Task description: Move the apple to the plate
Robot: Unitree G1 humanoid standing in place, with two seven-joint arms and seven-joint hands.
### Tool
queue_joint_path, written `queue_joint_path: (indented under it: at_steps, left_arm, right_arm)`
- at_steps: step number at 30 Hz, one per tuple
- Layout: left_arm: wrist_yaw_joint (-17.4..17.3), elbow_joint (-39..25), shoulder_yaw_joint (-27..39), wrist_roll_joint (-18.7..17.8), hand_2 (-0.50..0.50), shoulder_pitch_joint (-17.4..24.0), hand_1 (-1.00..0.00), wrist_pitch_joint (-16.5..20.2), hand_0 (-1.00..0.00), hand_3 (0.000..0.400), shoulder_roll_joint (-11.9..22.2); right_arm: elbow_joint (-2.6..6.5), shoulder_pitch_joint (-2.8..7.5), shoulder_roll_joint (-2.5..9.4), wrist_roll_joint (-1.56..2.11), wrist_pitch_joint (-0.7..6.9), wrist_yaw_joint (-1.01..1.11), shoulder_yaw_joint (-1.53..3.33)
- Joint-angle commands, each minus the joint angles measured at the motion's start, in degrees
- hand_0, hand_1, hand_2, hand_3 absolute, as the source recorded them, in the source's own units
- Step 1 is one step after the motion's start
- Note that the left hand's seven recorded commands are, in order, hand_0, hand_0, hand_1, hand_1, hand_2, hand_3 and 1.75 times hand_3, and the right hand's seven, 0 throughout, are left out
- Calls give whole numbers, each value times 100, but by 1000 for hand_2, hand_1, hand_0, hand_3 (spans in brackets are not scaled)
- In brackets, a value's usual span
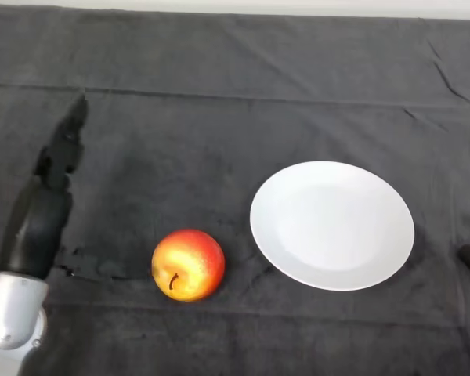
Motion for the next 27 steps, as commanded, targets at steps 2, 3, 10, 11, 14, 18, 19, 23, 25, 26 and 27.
queue_joint_path:
  at_steps: [2, 3, 10, 11, 14, 18, 19, 23, 25, 26, 27]
  left_arm:
    - [-157, -168, -207, 207, 0, 311, 0, -62, 0, 0, 383]
    - [-193, -157, -234, 236, 0, 319, 0, -63, 0, 0, 399]
    - [-404, -135, -466, 456, 0, 354, 0, 25, 0, 0, 416]
    - [-442, -141, -498, 478, 0, 357, 0, 45, 0, 0, 417]
    - [-539, -139, -601, 542, 0, 358, 0, 96, 0, 0, 401]
    - [-669, -127, -733, 603, 0, 335, 0, 168, 0, 0, 366]
    - [-706, -122, -763, 611, 0, 319, 0, 189, 0, 0, 357]
    - [-840, -100, -860, 616, 0, 257, 0, 256, 0, 0, 321]
    - [-893, -90, -891, 607, 0, 227, 0, 281, 0, 0, 305]
    - [-936, -80, -901, 588, 0, 200, 0, 295, 0, 0, 303]
    - [-971, -71, -903, 567, 0, 174, 0, 305, 0, 0, 306]
  right_arm:
    - [-175, 95, -43, 24, -2, -79, -73]
    - [-177, 96, -42, 25, -1, -80, -73]
    - [-185, 99, -41, 30, 2, -88, -75]
    - [-185, 100, -40, 31, 3, -89, -75]
    - [-188, 101, -40, 33, 4, -92, -75]
    - [-191, 102, -39, 36, 6, -95, -76]
    - [-192, 102, -39, 36, 6, -96, -76]
    - [-194, 103, -38, 39, 8, -98, -76]
    - [-196, 104, -38, 40, 8, -100, -76]
    - [-196, 104, -38, 40, 9, -100, -76]
    - [-197, 104, -38, 41, 9, -101, -76]
